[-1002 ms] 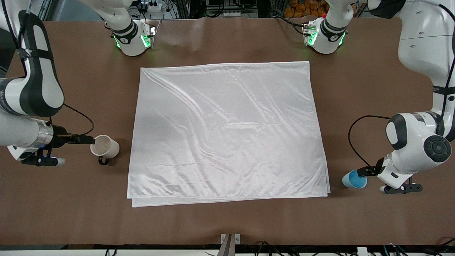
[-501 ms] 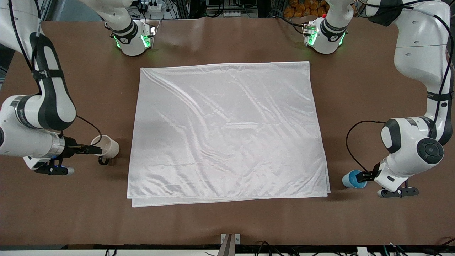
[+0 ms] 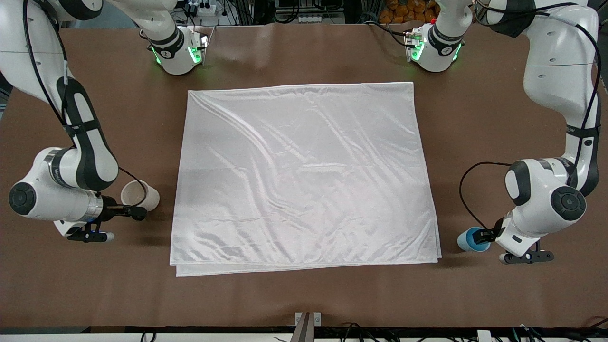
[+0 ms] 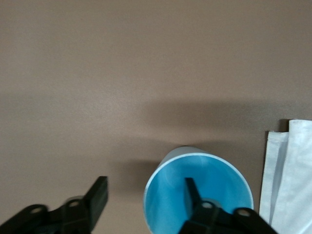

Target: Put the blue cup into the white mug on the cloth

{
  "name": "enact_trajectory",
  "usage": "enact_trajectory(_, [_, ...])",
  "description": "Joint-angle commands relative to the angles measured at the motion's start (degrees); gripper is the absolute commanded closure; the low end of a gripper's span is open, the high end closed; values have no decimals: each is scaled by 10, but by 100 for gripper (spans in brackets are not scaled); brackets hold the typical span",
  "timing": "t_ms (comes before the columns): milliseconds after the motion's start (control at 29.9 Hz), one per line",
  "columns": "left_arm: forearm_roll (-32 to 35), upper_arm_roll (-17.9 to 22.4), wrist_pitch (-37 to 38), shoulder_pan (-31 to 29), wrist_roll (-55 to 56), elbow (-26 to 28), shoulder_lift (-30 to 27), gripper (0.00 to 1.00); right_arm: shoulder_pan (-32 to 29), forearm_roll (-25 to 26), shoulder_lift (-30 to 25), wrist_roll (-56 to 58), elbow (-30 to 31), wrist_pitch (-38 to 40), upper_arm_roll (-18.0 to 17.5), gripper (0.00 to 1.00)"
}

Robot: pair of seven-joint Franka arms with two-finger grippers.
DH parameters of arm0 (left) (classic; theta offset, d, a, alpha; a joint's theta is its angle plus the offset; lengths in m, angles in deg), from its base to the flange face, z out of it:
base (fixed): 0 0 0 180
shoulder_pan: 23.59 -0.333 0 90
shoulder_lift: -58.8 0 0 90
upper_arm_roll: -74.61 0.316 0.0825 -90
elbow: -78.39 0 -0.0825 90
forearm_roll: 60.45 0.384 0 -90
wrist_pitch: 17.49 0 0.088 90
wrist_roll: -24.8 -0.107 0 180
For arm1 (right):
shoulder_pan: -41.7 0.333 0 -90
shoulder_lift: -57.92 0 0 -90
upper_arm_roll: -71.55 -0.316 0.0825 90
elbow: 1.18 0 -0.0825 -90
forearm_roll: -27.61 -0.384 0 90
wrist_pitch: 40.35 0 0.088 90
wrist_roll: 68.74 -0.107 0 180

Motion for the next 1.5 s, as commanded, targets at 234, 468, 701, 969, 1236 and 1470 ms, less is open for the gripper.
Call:
enact_trajectory(234, [11,0,-15,15,8,-12,22,85,1,47,16,12,7,-33,-5,57])
enact_trajectory(468, [11,1,-37,16,8,-15,32,100,4,48,16,13,7,-34,-5,92])
enact_trajectory(701, [11,3,-53,22,8,-20,38,100,11,48,12,13,7,-29,-5,97])
enact_trajectory(969, [15,11,-52,30,7,-23,30,100,25,46,-10,4,2,10,-9,99])
enact_trajectory(1236, [16,16,-48,48,16,-23,10,100,53,44,-26,-41,-7,41,-10,100])
enact_trajectory(1470, [16,19,-34,49,15,-23,-13,100,87,40,-26,-103,-28,61,-10,100])
